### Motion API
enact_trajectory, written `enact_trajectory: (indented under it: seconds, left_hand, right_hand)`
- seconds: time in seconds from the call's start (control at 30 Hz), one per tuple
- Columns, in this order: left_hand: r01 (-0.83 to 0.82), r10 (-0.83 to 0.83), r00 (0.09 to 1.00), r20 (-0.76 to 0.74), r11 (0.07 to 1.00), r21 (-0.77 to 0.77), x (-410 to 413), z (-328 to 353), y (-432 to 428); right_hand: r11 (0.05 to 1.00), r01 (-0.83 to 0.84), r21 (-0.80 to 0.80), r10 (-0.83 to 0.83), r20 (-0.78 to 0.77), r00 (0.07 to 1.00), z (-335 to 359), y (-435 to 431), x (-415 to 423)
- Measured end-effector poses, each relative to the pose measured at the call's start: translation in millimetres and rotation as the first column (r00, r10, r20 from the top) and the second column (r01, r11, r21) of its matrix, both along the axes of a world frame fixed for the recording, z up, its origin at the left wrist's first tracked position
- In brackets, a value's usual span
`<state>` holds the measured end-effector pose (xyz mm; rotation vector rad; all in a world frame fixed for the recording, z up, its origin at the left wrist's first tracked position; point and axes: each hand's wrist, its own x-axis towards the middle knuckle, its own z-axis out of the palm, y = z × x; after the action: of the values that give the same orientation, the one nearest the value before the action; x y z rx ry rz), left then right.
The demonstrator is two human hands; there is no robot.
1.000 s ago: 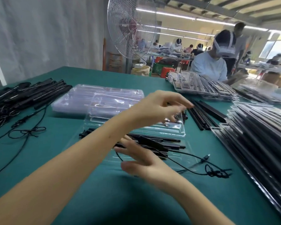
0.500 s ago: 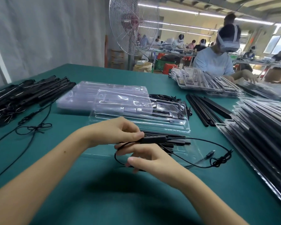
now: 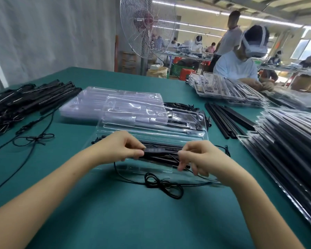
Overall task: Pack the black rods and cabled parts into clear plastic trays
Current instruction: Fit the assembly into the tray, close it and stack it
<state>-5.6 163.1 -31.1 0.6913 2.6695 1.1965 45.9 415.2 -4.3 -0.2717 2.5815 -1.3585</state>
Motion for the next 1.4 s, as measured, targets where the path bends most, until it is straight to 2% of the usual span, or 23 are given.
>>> enact_trajectory:
  seconds: [0.07, 0.13, 0.23, 0.33, 0.53, 0.6, 0.7, 0.87, 0.97, 1.17, 1.23, 1.27, 1.33, 1.37, 1.4]
  left_hand:
    - [-0.004, -0.006, 0.997, -0.073, 0.991, -0.134, -1.5, -8.7, 0.8]
    - [0.013, -0.046, 0.991, -0.127, 0.969, -0.245, -3.1, -14.1, 3.8]
    - [0.070, -0.112, 0.985, -0.130, 0.954, -0.293, -5.6, -15.3, 6.3]
    - [0.105, -0.180, 0.969, -0.167, 0.918, -0.382, -6.8, -16.5, 7.8]
    - [0.039, -0.182, 0.954, -0.239, 0.864, -0.501, -1.0, -19.1, 7.1]
    - [0.024, -0.154, 0.957, -0.247, 0.887, -0.460, 2.7, -18.8, 4.6]
    - [0.076, -0.147, 0.966, -0.213, 0.948, -0.309, 8.5, -16.6, -0.5]
    - [0.079, -0.118, 0.978, -0.171, 0.973, -0.216, 8.2, -17.7, -1.3]
    - [0.055, -0.095, 0.980, -0.174, 0.973, -0.222, 7.1, -17.3, 1.5]
    - [-0.052, -0.059, 0.967, -0.249, 0.907, -0.417, 12.4, -16.3, 6.7]
    - [-0.073, -0.052, 0.965, -0.258, 0.890, -0.450, 13.9, -15.6, 6.7]
    - [-0.079, -0.050, 0.965, -0.259, 0.883, -0.463, 14.6, -15.2, 7.0]
    - [-0.087, -0.046, 0.964, -0.260, 0.874, -0.479, 15.6, -14.2, 8.3]
    - [-0.092, -0.044, 0.964, -0.263, 0.871, -0.482, 16.0, -13.4, 9.2]
    - [-0.095, -0.042, 0.963, -0.266, 0.869, -0.485, 16.8, -12.7, 9.9]
  right_hand:
    - [0.992, 0.124, -0.027, -0.125, -0.053, 0.991, -4.3, 5.2, -4.8]
    - [0.984, 0.179, -0.008, -0.178, -0.150, 0.973, -11.9, 1.9, -7.3]
    - [0.970, 0.139, 0.200, -0.066, -0.333, 0.941, -22.6, -12.0, -9.5]
    - [0.907, 0.043, 0.420, 0.118, -0.349, 0.930, -35.6, -27.4, -9.0]
    - [0.907, 0.035, 0.420, 0.149, -0.397, 0.906, -47.3, -41.5, -5.4]
    - [0.912, 0.054, 0.406, 0.128, -0.407, 0.904, -48.2, -42.6, -5.6]
    - [0.914, 0.061, 0.401, 0.114, -0.398, 0.910, -48.9, -44.5, -4.9]
    - [0.890, 0.052, 0.453, 0.147, -0.393, 0.908, -48.2, -48.3, -5.4]
    - [0.893, 0.104, 0.438, 0.091, -0.402, 0.911, -48.3, -49.4, -4.9]
    - [0.884, 0.148, 0.443, 0.048, -0.400, 0.915, -38.6, -46.6, -2.1]
    - [0.892, 0.291, 0.347, -0.072, -0.525, 0.848, -26.8, -31.8, -4.3]
    - [0.879, 0.400, 0.261, -0.171, -0.610, 0.774, -19.2, -20.6, -5.6]
    - [0.801, 0.574, 0.170, -0.325, -0.682, 0.655, -5.2, 7.8, -7.4]
    - [0.755, 0.618, 0.220, -0.365, -0.641, 0.675, -0.8, 23.0, -8.4]
    - [0.725, 0.613, 0.313, -0.391, -0.546, 0.741, 1.6, 37.1, -9.6]
